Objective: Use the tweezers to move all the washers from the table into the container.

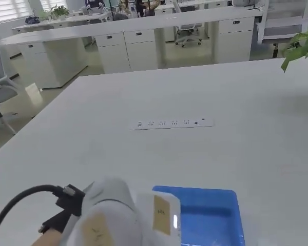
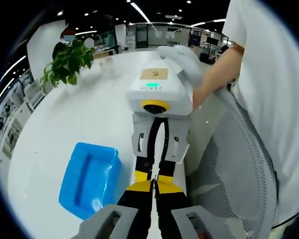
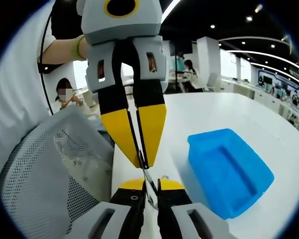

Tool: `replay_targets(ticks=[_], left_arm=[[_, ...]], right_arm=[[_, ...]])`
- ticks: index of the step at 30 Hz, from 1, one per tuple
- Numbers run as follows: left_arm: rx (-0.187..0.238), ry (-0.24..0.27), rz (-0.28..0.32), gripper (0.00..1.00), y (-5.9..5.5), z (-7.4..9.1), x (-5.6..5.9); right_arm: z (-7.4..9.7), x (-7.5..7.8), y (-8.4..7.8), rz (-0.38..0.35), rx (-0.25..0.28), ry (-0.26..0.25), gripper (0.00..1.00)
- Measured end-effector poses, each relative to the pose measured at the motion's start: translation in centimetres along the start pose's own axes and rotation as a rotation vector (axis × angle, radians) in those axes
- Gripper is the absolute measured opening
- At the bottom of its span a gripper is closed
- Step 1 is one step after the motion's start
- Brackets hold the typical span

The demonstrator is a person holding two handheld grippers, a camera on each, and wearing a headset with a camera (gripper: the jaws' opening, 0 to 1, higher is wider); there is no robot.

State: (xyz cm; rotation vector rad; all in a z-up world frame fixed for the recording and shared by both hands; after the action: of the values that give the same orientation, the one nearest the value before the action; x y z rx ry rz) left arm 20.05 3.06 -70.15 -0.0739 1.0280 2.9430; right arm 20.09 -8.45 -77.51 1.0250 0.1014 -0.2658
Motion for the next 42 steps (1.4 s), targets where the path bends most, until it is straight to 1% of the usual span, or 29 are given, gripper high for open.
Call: replay_targets(ticks=[1,2,3,4,5,6,7,8,9,12,15,17,19,20,21,22,23,24,25,26,27,28,29,32,34,36,37,40,42], left_arm=[[0.004,0.006,0.012,0.0,0.0,0.0,0.0],[0.022,0.008,0.016,0.0,-0.1,-0.1,0.1],[0.062,0.038,0.039,0.0,-0.1,-0.1,0.2],[0.12,0.047,0.06,0.05,-0.1,-0.1,0.4],[0.146,0.05,0.109,0.12,-0.2,-0.1,0.7],[0.161,0.057,0.163,0.18,-0.5,0.0,0.9],[0.175,0.071,0.172,0.19,-0.8,0.2,1.1],[0.193,0.107,0.176,0.19,-1.1,0.4,1.3],[0.207,0.125,0.192,0.19,-1.3,0.6,1.5],[0.261,0.189,0.299,0.25,-2.1,1.0,2.4],[0.302,0.282,0.389,0.34,-3.1,1.4,3.6],[0.32,0.334,0.433,0.41,-3.6,1.6,4.2],[0.356,0.395,0.488,0.48,-3.9,2.0,4.9],[0.37,0.44,0.505,0.51,-4.2,2.2,5.2],[0.373,0.471,0.517,0.54,-4.4,2.4,5.4],[0.368,0.513,0.535,0.57,-4.8,2.7,5.7],[0.38,0.546,0.547,0.58,-5.0,2.9,5.9],[0.397,0.578,0.566,0.6,-5.3,3.1,6.0],[0.437,0.611,0.598,0.64,-5.5,3.4,6.2],[0.469,0.628,0.616,0.68,-5.6,3.6,6.3],[0.507,0.661,0.651,0.72,-5.9,3.8,6.4],[0.516,0.673,0.661,0.76,-6.0,3.9,6.4],[0.527,0.702,0.679,0.79,-6.4,4.1,6.5],[0.523,0.76,0.685,0.84,-7.2,4.1,6.7],[0.535,0.797,0.698,0.88,-7.5,3.9,6.7],[0.59,0.835,0.718,0.92,-7.5,3.9,6.5],[0.604,0.843,0.717,0.92,-7.5,3.9,6.4],[0.586,0.88,0.688,0.95,-7.6,3.9,6.2],[0.583,0.899,0.676,0.98,-7.5,3.8,6.3]], right_arm=[[0.0,0.0,0.0,-0.001,0.0,0.006,0.04],[0.0,0.0,0.0,0.015,-0.003,0.015,0.04],[0.1,0.1,0.1,0.041,-0.013,0.005,0.03],[0.1,0.1,0.1,0.036,-0.021,-0.006,0.03],[0.0,0.1,0.2,0.019,-0.028,0.013,0.03],[0.1,0.1,0.1,0.024,-0.027,0.007,0.02],[0.1,0.1,0.1,0.025,-0.026,0.001,0.02],[0.1,0.0,0.0,0.011,-0.023,0.002,0.02],[0.1,0.1,0.0,0.008,-0.022,-0.002,0.02],[0.2,0.3,0.0,-0.036,-0.011,-0.018,0.02],[0.2,0.6,0.0,-0.075,-0.004,-0.024,0.02],[0.3,0.9,-0.1,-0.121,0.007,-0.026,0.02],[0.4,1.2,-0.2,-0.168,0.017,-0.02,0.02],[0.5,1.3,-0.3,-0.198,0.022,-0.01,0.02],[0.6,1.4,-0.3,-0.21,0.028,-0.008,0.02],[0.8,1.5,-0.3,-0.254,0.04,-0.004,0.02],[0.9,1.6,-0.3,-0.273,0.053,0.003,0.02],[1.1,1.7,-0.2,-0.293,0.067,0.013,0.02],[1.4,1.9,0.0,-0.328,0.098,0.013,0.02],[1.6,2.0,0.1,-0.346,0.108,0.016,0.02],[2.0,2.2,0.2,-0.368,0.123,0.018,0.02],[2.2,2.4,0.3,-0.379,0.133,0.02,0.02],[2.5,2.6,0.4,-0.396,0.138,0.025,0.02],[3.1,3.0,0.4,-0.438,0.159,0.03,0.03],[3.5,3.2,0.4,-0.485,0.182,0.039,0.03],[4.0,3.5,0.5,-0.51,0.193,0.037,0.03],[4.1,3.6,0.5,-0.517,0.196,0.035,0.03],[4.8,4.0,0.8,-0.538,0.207,0.016,0.03],[5.2,4.3,1.0,-0.542,0.219,0.008,0.03]])
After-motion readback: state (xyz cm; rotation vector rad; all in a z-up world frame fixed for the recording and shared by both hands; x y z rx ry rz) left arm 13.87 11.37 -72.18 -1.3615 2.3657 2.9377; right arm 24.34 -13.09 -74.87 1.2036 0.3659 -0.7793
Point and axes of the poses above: the centre of the closed fingertips' face, and the gripper's own axes: z roughly backward along the fingers, x roughly to its right, y roughly out of its top, the point moved 10 cm from there along z, roughly backward along the fingers, and after that the axes turned 7 degrees about -z, right-handed, at the moved point
